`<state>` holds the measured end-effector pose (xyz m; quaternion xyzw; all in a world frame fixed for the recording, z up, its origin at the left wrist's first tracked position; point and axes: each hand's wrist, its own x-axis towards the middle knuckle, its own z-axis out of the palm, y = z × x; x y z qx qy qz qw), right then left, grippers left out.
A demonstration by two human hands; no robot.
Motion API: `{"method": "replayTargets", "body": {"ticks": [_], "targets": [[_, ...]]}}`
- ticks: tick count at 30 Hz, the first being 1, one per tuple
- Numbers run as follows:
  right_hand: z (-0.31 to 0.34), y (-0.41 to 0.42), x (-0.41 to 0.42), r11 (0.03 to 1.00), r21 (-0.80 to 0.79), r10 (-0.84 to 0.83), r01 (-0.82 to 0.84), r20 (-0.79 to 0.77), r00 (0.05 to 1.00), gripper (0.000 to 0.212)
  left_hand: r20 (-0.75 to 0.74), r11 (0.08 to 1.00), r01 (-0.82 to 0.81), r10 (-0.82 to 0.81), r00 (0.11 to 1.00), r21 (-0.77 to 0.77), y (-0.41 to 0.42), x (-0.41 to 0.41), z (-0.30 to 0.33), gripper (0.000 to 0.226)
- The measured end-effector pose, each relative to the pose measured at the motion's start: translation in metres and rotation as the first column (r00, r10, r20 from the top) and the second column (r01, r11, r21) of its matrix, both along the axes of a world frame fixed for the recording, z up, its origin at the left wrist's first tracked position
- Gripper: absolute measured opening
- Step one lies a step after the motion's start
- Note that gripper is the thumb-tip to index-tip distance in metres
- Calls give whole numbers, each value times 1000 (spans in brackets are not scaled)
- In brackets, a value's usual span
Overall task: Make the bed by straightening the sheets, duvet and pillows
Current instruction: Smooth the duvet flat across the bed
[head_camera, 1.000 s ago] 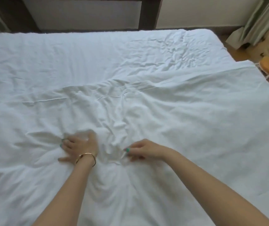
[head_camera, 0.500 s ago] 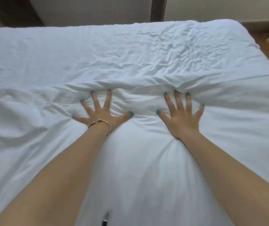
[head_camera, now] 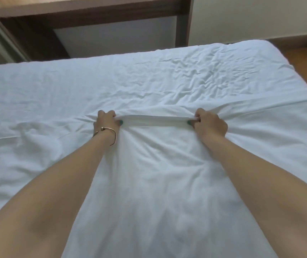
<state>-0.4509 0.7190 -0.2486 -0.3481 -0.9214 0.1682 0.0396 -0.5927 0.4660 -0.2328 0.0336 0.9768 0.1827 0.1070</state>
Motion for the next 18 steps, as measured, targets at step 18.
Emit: {"method": "replayTargets", "body": {"ticks": [18], "targets": [[-94, 9, -42, 971, 188, -53, 144, -419, 906, 62, -523, 998, 55, -40, 851, 13, 27, -10, -117, 56]]}}
